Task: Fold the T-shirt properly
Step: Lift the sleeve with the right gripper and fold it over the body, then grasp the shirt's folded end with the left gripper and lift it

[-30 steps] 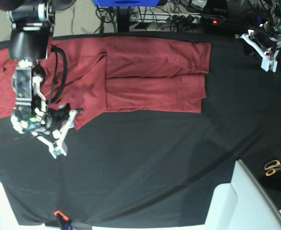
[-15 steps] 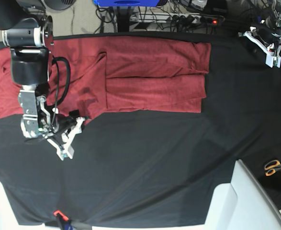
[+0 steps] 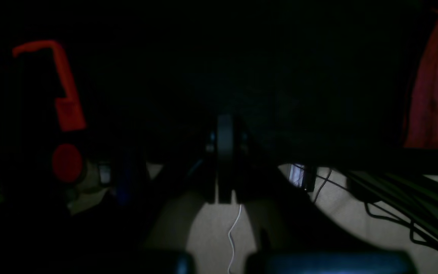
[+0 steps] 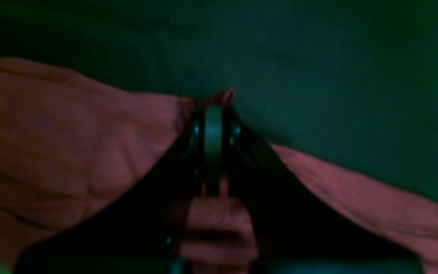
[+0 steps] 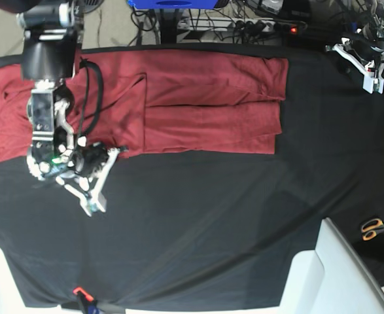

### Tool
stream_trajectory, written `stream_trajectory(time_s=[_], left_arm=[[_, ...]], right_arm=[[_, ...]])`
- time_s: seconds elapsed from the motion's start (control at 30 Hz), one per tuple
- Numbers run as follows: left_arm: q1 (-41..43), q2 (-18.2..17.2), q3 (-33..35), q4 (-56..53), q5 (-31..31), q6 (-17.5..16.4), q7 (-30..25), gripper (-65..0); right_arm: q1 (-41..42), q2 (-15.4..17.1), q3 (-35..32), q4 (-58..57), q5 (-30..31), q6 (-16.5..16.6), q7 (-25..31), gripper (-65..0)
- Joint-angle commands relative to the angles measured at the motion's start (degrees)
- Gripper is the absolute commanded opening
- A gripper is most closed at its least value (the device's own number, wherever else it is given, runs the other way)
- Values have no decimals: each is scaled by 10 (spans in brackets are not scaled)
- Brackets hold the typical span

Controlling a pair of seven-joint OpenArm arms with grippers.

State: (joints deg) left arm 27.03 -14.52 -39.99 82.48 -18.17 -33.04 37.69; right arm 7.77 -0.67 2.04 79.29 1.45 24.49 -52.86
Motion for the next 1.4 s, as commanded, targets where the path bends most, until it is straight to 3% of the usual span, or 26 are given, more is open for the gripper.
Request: stream_trajectory(time_s=[0.0, 0.2, 0.4, 0.8, 1.0, 1.37], left_arm=[[3, -10, -4, 8, -5, -2, -8, -650], [-12, -10, -3, 4, -4, -2, -7, -650], [-25, -10, -3, -15, -4, -2, -7, -650], [-25, -11, -3, -14, -4, -2, -7, -650], [-25, -11, -3, -15, -4, -2, -7, -650], [-25, -11, -2, -15, -4, -2, -7, -650]], right_arm=[[-12, -6, -13, 37, 10, 3, -9, -648], [-104, -32, -89, 187, 10, 2, -59, -648], [-146, -44, -189, 234, 10, 2, -65, -648], [-97, -52, -361, 184, 10, 0, -60, -648], [-65, -58, -405, 141, 10, 0, -57, -648], [-44, -58, -466, 98, 10, 0, 12, -648]])
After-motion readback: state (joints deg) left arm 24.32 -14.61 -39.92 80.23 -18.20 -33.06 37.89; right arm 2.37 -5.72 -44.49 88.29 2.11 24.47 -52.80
